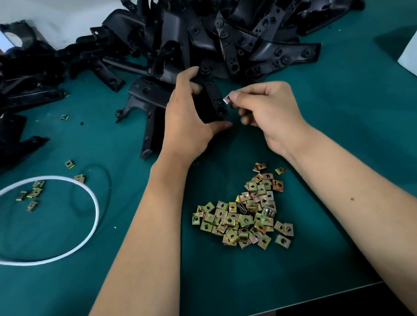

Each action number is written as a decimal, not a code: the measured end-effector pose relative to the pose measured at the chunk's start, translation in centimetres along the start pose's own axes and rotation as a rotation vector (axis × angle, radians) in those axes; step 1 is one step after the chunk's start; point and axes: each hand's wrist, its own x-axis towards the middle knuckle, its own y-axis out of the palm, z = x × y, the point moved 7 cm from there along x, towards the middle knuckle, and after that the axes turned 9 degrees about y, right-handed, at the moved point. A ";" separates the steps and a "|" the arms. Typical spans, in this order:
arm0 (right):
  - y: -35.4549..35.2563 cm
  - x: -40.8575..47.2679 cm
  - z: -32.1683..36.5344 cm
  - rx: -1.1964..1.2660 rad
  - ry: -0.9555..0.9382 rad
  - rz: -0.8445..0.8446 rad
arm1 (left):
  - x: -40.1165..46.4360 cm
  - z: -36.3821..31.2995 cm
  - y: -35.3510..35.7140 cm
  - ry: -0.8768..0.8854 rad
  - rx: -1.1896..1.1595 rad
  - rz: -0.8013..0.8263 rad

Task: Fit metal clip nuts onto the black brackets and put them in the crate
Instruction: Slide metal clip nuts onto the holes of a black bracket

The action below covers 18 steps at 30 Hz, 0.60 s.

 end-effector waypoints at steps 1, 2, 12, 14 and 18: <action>0.1 -0.1 0.0 0.033 0.017 0.008 | 0.0 -0.1 0.0 0.002 -0.003 -0.005; 0.3 -0.2 -0.1 0.070 0.037 0.014 | 0.0 -0.2 0.1 0.006 -0.006 -0.009; 0.9 -0.9 -0.6 0.257 0.118 -0.025 | 0.0 -0.6 0.4 0.060 -0.006 -0.050; 1.0 -1.0 -0.7 0.297 0.123 -0.030 | 0.0 -0.5 0.5 0.068 -0.011 -0.061; 0.8 -1.0 -0.9 0.400 0.160 -0.043 | 0.0 0.0 0.4 0.045 -0.043 -0.083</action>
